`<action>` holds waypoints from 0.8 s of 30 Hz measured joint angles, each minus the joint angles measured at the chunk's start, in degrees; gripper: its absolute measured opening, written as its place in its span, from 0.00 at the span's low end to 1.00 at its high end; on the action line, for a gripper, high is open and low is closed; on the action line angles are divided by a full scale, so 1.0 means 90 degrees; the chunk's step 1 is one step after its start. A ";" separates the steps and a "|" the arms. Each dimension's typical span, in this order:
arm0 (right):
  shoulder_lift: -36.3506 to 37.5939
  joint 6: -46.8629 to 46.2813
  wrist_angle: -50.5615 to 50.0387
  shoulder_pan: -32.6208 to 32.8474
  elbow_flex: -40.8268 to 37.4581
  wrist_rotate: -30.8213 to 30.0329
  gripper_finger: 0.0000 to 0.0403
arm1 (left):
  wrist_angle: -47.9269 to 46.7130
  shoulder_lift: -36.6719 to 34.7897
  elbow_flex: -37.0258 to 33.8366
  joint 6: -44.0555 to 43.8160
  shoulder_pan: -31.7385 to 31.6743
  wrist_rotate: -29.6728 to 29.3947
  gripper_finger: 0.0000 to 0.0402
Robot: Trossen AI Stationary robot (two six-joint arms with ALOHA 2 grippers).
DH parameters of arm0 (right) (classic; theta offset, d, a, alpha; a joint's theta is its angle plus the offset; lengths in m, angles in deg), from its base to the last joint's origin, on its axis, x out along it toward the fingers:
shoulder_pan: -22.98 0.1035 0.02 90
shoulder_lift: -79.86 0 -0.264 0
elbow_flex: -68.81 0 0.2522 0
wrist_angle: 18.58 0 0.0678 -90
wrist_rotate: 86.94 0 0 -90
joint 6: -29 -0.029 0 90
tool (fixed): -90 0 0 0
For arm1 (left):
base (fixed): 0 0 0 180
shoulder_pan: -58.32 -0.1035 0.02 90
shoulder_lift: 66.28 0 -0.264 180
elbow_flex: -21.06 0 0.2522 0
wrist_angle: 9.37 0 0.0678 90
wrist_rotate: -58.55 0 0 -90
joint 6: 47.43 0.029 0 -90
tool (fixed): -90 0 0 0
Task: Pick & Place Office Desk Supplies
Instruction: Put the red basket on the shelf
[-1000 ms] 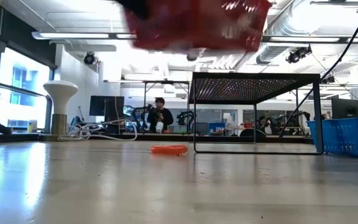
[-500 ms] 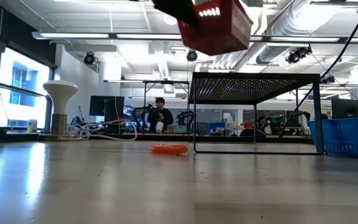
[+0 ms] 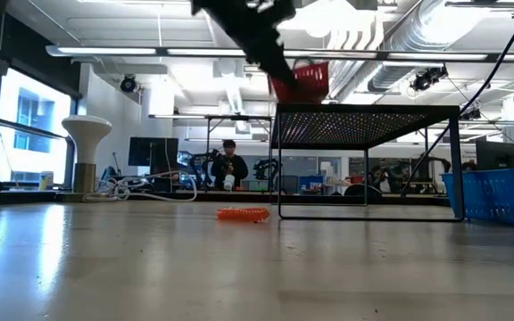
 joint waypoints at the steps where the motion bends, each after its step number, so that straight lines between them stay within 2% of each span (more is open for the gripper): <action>1: 0.0000 0.0053 -0.0005 0.0000 0.0000 -0.0011 0.53 | -0.0022 0.0085 0.0000 -0.0003 -0.0043 0.0006 0.00; 7: 0.0000 0.0156 -0.0073 0.0000 0.0000 -0.0063 0.53 | -0.0060 0.0412 -0.0002 0.0191 -0.0038 -0.0003 0.00; 9: 0.0000 0.0156 -0.0127 0.0000 0.0000 -0.0051 0.53 | -0.0051 0.0413 -0.0005 0.0275 0.0007 -0.0171 0.01; 19: 0.0000 0.0046 -0.0247 0.0000 0.0000 0.0035 0.53 | -0.0045 0.0413 -0.0005 0.0196 0.0048 -0.0188 0.07; 24: 0.0000 -0.0011 -0.0251 0.0000 0.0000 0.0038 0.53 | -0.0035 0.0413 -0.0005 0.0222 0.0048 0.0262 0.10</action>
